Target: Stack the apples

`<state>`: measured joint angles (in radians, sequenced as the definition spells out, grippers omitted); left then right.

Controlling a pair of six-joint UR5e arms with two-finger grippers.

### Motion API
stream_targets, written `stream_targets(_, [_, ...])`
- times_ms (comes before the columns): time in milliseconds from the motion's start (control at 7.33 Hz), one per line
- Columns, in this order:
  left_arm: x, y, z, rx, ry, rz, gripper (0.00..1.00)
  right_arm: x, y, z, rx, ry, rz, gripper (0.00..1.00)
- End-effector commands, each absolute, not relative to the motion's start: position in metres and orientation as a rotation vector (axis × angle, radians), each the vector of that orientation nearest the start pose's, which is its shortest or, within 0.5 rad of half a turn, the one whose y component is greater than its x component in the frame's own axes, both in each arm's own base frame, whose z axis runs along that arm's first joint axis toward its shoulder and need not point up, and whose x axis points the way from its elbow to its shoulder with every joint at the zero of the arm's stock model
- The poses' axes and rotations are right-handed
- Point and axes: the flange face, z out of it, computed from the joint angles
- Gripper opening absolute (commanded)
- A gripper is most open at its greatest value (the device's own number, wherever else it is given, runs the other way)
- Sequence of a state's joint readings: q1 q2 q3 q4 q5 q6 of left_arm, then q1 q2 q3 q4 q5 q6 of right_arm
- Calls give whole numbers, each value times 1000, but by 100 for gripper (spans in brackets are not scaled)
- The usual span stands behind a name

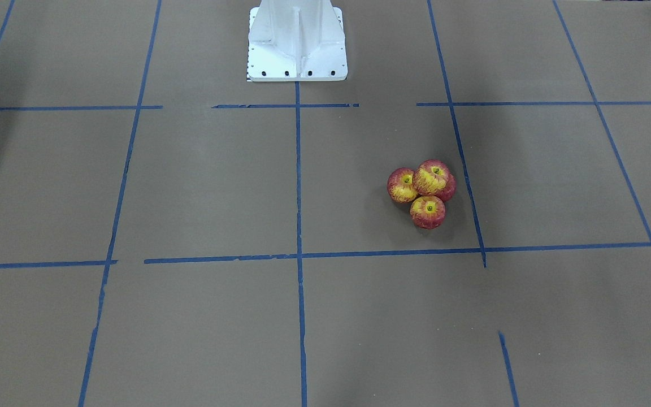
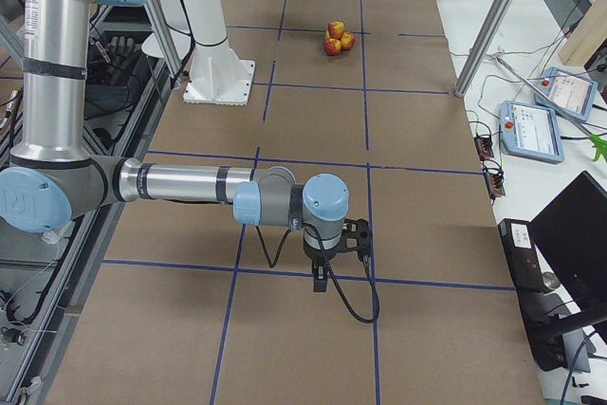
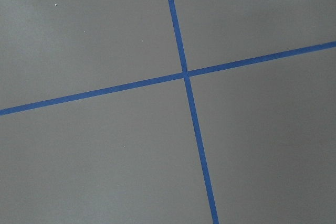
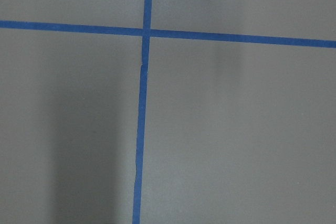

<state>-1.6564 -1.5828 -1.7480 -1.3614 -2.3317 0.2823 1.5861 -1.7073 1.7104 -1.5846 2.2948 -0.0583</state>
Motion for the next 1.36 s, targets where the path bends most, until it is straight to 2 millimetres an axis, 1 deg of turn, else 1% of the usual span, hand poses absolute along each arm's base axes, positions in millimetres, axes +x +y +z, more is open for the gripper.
stream_targets(0, [-107,-484,586,125,752,181,100,74,-432,658,16,-724,-37,100])
stream_targets(409, [-106,-484,586,125,750,184,100,74,-432,658,16,-724,-37,100])
stream_targets(545, [-106,-485,583,131,751,186,100,74,-432,658,16,-724,-37,100])
stream_targets(682, [-106,-491,579,137,748,191,100,74,-432,658,16,-724,-37,100])
stream_targets(955, [-106,-491,580,134,749,189,100,74,-432,658,16,-724,-37,100])
stream_targets(1227, [-106,-491,578,139,748,191,100,74,-432,658,16,-724,-37,100])
